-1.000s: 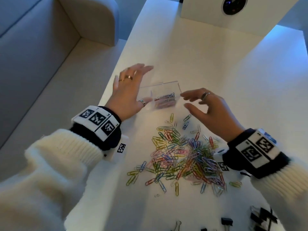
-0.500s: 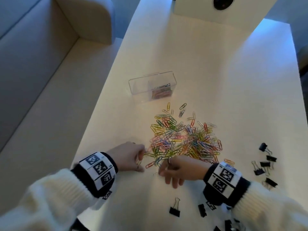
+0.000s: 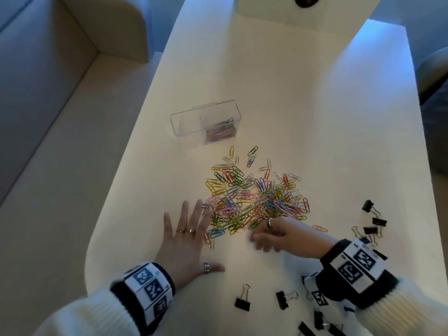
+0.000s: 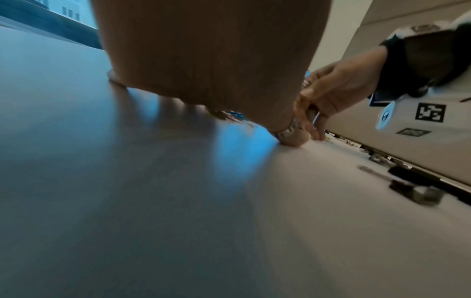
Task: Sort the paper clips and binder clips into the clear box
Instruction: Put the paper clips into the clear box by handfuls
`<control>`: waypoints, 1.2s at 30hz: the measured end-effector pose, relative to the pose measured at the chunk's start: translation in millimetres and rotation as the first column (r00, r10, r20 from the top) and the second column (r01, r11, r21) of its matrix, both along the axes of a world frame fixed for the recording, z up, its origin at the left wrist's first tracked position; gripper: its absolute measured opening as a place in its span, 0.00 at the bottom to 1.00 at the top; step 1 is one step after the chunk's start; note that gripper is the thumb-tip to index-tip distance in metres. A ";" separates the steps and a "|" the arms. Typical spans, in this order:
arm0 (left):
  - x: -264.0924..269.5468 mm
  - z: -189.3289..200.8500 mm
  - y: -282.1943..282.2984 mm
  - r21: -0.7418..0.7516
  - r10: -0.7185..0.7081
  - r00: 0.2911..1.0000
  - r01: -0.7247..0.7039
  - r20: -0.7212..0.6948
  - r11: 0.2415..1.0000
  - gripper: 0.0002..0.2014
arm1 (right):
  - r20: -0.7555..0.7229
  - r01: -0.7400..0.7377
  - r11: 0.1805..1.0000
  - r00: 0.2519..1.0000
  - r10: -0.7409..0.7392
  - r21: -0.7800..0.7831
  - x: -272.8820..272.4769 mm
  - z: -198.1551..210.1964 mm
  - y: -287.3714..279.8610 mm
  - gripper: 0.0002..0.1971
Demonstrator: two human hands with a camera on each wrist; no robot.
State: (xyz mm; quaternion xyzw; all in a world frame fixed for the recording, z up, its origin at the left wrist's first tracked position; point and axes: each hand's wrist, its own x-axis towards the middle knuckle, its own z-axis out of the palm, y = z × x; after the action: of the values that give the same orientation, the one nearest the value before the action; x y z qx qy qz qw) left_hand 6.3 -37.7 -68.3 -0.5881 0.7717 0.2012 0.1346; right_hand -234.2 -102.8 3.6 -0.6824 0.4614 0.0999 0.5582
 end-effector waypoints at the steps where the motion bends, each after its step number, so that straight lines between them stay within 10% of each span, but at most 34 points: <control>1: -7.7 -4.7 -4.0 -0.004 0.013 1.000 -0.013 0.003 1.000 0.56 | 0.016 0.026 1.000 1.000 -0.026 -0.017 -1.2 -0.7 -0.4 0.10; 6: -49.6 -10.1 -32.9 -0.086 0.038 0.998 -0.042 -0.050 0.995 0.48 | 0.253 0.672 0.734 0.730 -0.635 -0.097 -35.9 11.0 -6.8 0.07; 9: -66.5 -2.3 -36.6 -0.124 0.035 0.995 -0.047 -0.094 0.991 0.47 | 0.218 0.752 0.606 0.657 -0.721 -0.260 -64.1 11.5 1.5 0.20; 13: -79.1 -7.6 -35.6 -0.095 -0.014 0.997 0.007 -0.074 0.995 0.48 | -0.045 0.689 0.699 0.705 -0.708 -0.192 -61.3 -3.2 27.8 0.41; 17: -92.2 -14.0 -47.9 -0.100 -0.032 0.997 0.025 -0.065 0.995 0.48 | -0.185 0.595 0.781 0.759 -0.624 -0.191 -34.7 -24.9 42.5 0.40; 26: -111.5 16.2 -48.3 -0.129 -0.198 0.977 0.187 -0.075 0.974 0.46 | 0.097 0.657 0.689 0.741 -0.664 -0.305 -50.7 -1.4 26.6 0.33; 31: -125.3 30.5 -24.8 -0.048 -0.609 0.787 0.608 -0.103 0.793 0.35 | -0.228 0.453 0.836 0.818 -0.528 -0.309 -85.3 -11.2 42.5 0.33; 36: -137.8 22.3 -24.8 0.111 -0.707 0.698 0.716 -0.110 0.689 0.38 | -0.265 0.258 0.935 0.910 -0.320 -0.242 -67.1 -21.6 48.8 0.31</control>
State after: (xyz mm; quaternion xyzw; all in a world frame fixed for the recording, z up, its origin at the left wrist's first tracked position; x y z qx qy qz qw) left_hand -131.6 -62.5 -46.0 -0.2256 0.9260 0.2059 0.2218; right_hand -301.3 -54.0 -17.9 -0.6359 0.6447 0.0709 0.4183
